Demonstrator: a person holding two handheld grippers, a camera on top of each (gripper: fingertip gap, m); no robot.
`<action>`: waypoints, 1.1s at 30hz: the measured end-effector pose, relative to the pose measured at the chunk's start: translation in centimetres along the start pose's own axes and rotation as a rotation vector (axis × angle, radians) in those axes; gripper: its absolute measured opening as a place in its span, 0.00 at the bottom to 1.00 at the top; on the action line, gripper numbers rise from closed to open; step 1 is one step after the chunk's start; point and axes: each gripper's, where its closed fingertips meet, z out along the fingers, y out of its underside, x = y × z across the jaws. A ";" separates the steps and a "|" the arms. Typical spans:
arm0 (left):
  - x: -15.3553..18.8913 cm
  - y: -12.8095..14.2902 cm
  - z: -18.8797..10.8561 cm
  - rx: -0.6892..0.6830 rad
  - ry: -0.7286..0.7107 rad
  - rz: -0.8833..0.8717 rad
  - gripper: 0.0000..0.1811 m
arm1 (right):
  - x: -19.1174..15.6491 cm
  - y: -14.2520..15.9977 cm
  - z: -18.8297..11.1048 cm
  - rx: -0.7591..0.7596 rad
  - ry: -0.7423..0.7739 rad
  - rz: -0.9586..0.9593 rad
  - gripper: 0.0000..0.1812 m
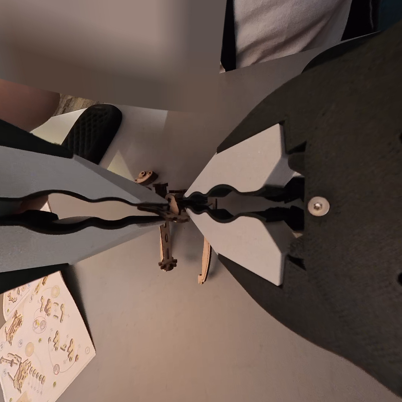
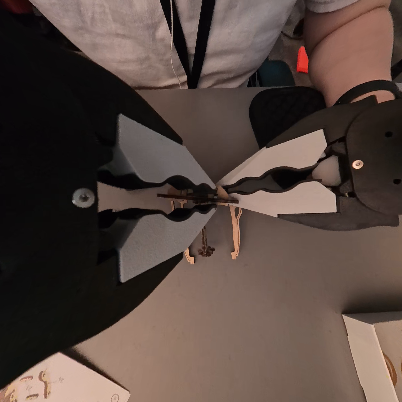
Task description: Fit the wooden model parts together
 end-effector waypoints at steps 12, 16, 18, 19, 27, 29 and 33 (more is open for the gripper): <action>0.0 0.2 0.1 -0.014 -0.014 0.018 0.00 | -0.4 0.2 0.1 0.055 -0.079 0.032 0.10; -0.1 0.1 0.1 -0.007 -0.021 0.020 0.00 | -0.1 0.0 0.1 0.088 -0.076 0.052 0.09; -0.1 0.1 0.1 -0.010 -0.025 0.023 0.00 | 0.0 0.1 0.2 0.089 -0.059 0.045 0.09; -0.1 0.1 0.1 -0.014 -0.028 0.026 0.00 | 0.0 0.1 0.3 0.089 -0.054 0.043 0.09; -0.2 0.1 0.2 -0.014 -0.042 0.042 0.00 | -0.1 0.1 0.2 0.054 0.054 -0.072 0.08; -0.2 0.1 0.1 -0.014 -0.033 0.029 0.00 | -0.1 0.0 0.2 0.051 0.106 -0.126 0.08; 0.0 0.2 0.2 -0.015 -0.022 0.032 0.00 | -0.3 0.2 0.2 0.082 0.108 -0.158 0.08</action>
